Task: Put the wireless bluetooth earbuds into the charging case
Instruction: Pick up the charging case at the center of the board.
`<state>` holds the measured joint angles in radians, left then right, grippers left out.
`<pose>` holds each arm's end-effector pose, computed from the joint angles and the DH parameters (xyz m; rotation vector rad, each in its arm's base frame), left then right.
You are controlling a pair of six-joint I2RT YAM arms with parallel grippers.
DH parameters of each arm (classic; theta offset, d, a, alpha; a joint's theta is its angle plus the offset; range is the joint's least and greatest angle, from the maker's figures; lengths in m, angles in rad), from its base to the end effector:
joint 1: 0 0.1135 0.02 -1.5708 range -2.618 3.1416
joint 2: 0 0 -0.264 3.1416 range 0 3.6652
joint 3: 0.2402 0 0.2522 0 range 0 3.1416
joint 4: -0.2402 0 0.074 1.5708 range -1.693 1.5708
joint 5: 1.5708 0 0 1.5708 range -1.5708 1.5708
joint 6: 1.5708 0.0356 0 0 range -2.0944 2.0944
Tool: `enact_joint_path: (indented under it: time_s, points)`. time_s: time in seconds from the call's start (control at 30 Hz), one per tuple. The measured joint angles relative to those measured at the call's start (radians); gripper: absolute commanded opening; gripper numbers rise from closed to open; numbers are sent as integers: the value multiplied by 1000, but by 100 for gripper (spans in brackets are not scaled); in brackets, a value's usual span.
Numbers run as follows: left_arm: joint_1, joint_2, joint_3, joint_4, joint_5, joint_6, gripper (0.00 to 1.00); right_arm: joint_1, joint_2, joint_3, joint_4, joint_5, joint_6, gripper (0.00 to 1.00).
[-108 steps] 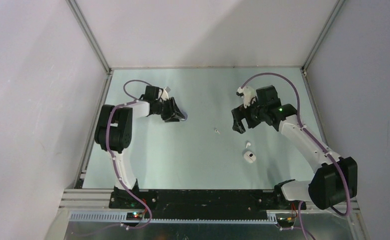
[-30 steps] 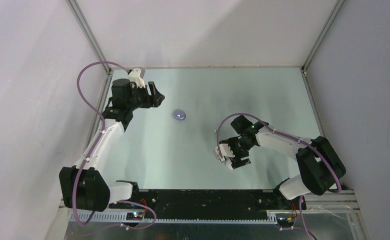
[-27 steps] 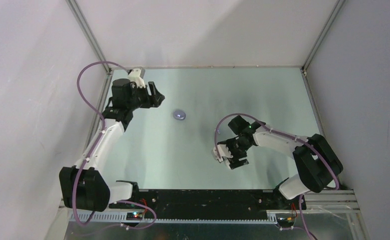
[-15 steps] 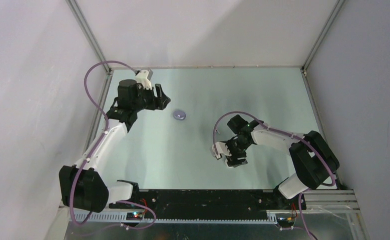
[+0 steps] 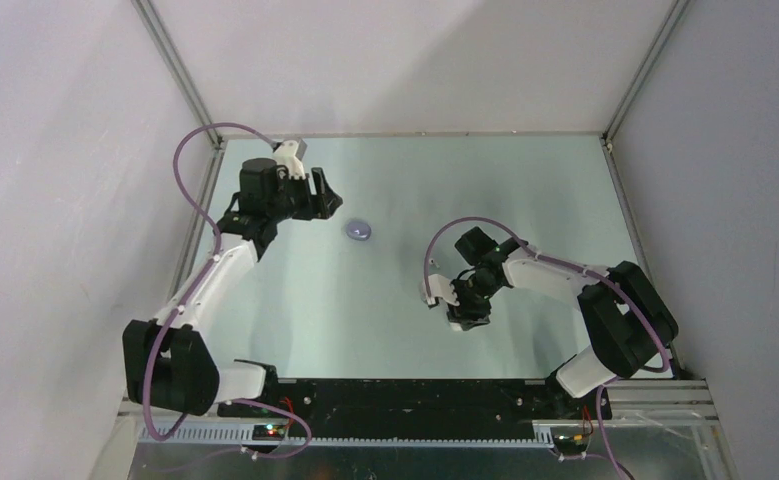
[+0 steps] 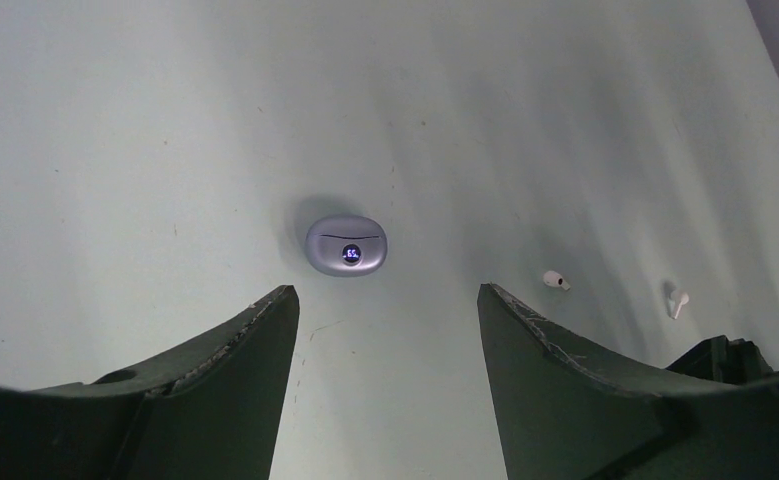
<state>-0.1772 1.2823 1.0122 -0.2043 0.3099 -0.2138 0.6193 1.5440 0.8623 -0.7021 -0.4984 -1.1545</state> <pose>0.2865 -0.0623 0.3098 0.1586 2.0609 -0.5594 0.2023 0.1651 0.1662 -2.1878 1.6981 0.6109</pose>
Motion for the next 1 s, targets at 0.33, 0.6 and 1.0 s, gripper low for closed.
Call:
enact_joint_path:
  time_s: [0.33, 0.6, 1.0]
  points:
    - [0, 43, 24, 31, 42, -45, 69, -61, -71, 109, 10, 5, 81, 42]
    - [-1, 53, 96, 173, 250, -98, 59, -74, -255, 250, 300, 17, 206, 40]
    - [-75, 136, 262, 344, 598, -177, 58, 3, -231, 285, 726, 108, 244, 40]
